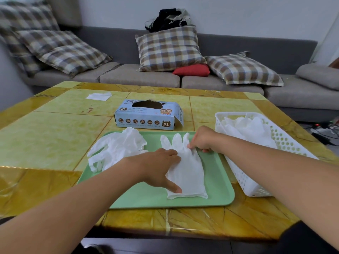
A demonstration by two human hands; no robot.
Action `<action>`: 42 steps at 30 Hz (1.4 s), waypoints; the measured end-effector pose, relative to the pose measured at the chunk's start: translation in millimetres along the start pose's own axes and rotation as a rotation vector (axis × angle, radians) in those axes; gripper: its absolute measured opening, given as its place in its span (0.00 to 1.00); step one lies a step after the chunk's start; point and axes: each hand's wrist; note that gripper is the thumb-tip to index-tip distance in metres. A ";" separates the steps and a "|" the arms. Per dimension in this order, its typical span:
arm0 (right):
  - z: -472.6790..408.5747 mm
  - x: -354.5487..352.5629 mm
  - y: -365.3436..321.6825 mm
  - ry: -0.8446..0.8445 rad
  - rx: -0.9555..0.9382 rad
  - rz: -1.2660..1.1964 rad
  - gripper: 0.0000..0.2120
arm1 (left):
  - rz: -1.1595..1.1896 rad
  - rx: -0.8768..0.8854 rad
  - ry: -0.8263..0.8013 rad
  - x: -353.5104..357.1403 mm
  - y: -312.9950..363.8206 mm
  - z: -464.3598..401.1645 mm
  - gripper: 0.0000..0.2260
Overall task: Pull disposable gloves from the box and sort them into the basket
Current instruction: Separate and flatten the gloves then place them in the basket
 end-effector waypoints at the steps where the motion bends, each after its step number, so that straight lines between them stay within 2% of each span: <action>1: -1.2 0.7 -2.5 -0.004 0.008 -0.004 0.12 | 0.001 -0.002 -0.002 0.0 -0.9 0.0 0.47; 5: -0.9 -3.3 -2.1 0.081 0.058 0.131 0.13 | 0.004 -0.002 0.000 0.3 -1.5 -1.7 0.47; 7: 1.7 -7.6 -0.4 0.186 0.000 0.229 0.12 | -0.002 0.000 0.000 0.0 -1.0 -1.5 0.47; 9: 2.6 -11.3 -3.6 0.268 -0.108 0.213 0.07 | -0.011 0.002 0.000 0.1 -0.5 -0.8 0.46; 10: 3.4 -12.7 -6.9 0.275 -0.156 0.161 0.08 | -0.017 0.002 -0.002 -0.1 -0.1 -0.2 0.46; 11: 5.4 -12.9 -10.2 0.255 -0.161 0.110 0.14 | -0.021 0.004 -0.004 0.2 0.3 0.7 0.46; 12: 7.4 -12.4 -13.5 0.213 -0.132 0.082 0.20 | -0.023 0.004 -0.005 0.6 0.6 1.8 0.46; 14: 5.7 -7.5 -16.1 0.134 -0.049 0.112 0.23 | -0.019 0.004 -0.006 0.7 0.3 3.4 0.46; 16: -3.6 -3.5 -13.4 0.104 -0.026 0.069 0.20 | -0.014 0.006 -0.010 0.0 -0.1 3.5 0.46; 18: -11.5 -3.2 -10.4 0.115 -0.051 -0.109 0.11 | -0.017 0.016 -0.015 -0.8 -0.6 2.2 0.46; 20: -15.2 -3.3 -6.8 0.138 -0.103 -0.208 0.08 | -0.021 0.020 -0.018 -1.0 -0.8 0.5 0.46; 23: -11.3 -5.0 -6.2 0.225 -0.172 -0.179 0.10 | -0.032 0.014 -0.016 -1.1 -1.8 -1.8 0.46; 25: -5.4 -10.1 -9.5 0.253 -0.328 -0.085 0.08 | -0.013 0.027 0.010 -4.5 -3.0 -1.0 0.44; 27: 3.5 -8.9 -12.6 0.125 -0.485 0.102 0.08 | 0.053 0.090 0.138 -14.5 -6.9 2.3 0.37; 29: 9.9 -2.4 -11.4 -0.017 -0.523 0.321 0.15 | 0.175 0.108 0.364 -33.2 -18.9 10.0 0.27; 30: 11.8 -1.1 -12.2 -0.021 -0.536 0.390 0.16 | 0.241 0.073 0.480 -44.8 -29.2 18.4 0.22; 33: 28.4 -10.4 -21.2 0.180 -0.607 0.390 0.12 | 0.347 -0.099 0.698 -68.7 -75.2 46.6 0.14; 35: 46.5 -14.1 -37.5 0.219 -0.715 0.221 0.08 | 0.383 -0.226 0.622 -65.9 -106.9 64.3 0.19; 38: 82.3 3.1 -75.9 0.085 -0.806 0.040 0.09 | 0.434 -0.351 0.275 -40.7 -134.9 79.0 0.41; 40: 86.2 25.5 -94.0 0.055 -0.760 0.033 0.17 | 0.376 -0.316 0.159 -24.3 -139.3 73.0 0.50; 42: 81.1 46.5 -106.1 0.056 -0.731 0.011 0.20 | 0.305 -0.241 0.160 -13.3 -139.4 64.8 0.54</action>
Point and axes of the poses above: each hand's wrist, its own z-axis away from the middle knuckle, its own x-axis out of the palm, y = z × x, and after that the axes turned 6 degrees about z, right-handed
